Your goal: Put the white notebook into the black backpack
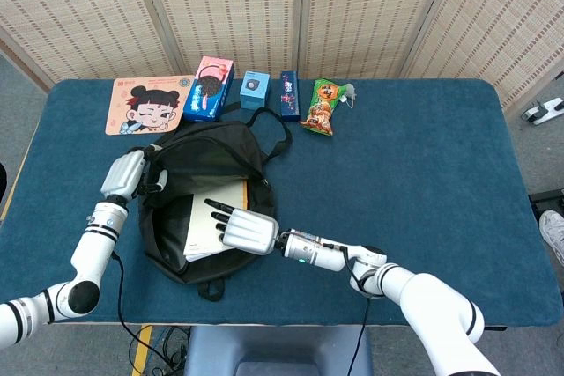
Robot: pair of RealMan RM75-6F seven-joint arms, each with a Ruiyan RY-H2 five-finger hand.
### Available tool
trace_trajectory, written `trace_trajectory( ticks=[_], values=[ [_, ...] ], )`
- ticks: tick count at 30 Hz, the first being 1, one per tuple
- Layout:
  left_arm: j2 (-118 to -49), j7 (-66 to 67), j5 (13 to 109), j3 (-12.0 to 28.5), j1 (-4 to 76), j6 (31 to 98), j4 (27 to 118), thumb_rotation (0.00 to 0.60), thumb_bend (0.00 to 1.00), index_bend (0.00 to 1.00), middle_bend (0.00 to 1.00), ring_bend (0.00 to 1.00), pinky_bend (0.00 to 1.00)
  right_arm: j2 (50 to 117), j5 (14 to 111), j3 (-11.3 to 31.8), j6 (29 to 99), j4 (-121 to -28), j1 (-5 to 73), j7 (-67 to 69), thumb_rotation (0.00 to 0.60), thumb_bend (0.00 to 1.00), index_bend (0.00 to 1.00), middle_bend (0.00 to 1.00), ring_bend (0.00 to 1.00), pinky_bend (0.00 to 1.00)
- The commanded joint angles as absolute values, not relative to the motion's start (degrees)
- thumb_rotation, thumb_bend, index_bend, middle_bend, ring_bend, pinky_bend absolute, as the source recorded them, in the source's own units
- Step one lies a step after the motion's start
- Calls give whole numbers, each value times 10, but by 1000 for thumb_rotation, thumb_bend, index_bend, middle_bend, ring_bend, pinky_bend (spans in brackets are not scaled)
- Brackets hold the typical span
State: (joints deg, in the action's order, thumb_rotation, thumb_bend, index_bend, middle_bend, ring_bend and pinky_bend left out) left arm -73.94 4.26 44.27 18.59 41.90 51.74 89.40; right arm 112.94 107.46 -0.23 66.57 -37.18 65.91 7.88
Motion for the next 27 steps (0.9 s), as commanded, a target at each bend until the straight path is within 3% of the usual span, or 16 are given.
trace_trajectory(
  ticks=[1, 12, 18, 21, 27],
  values=[
    [-739, 39, 443, 185, 419, 516, 893, 600, 529, 677, 284, 311, 112, 1132, 1063, -5, 667, -361, 657, 102, 600, 461, 601, 514, 242, 47],
    [-728, 22, 461, 179, 417, 502, 896, 600, 522, 677, 284, 311, 112, 1144, 1016, 12, 619, -340, 662, 118, 600, 457, 559, 509, 242, 47],
    [-722, 16, 469, 178, 417, 497, 904, 600, 521, 674, 283, 311, 112, 1151, 992, 27, 588, -337, 670, 97, 600, 404, 530, 487, 242, 42],
    [-718, 17, 470, 176, 419, 494, 908, 600, 520, 669, 284, 311, 112, 1152, 978, 33, 569, -341, 672, 74, 600, 319, 417, 450, 238, 22],
    [-713, 16, 467, 173, 419, 494, 912, 600, 518, 648, 283, 311, 112, 1136, 964, 33, 549, -377, 665, 26, 600, 90, 49, 303, 143, 0]
  ],
)
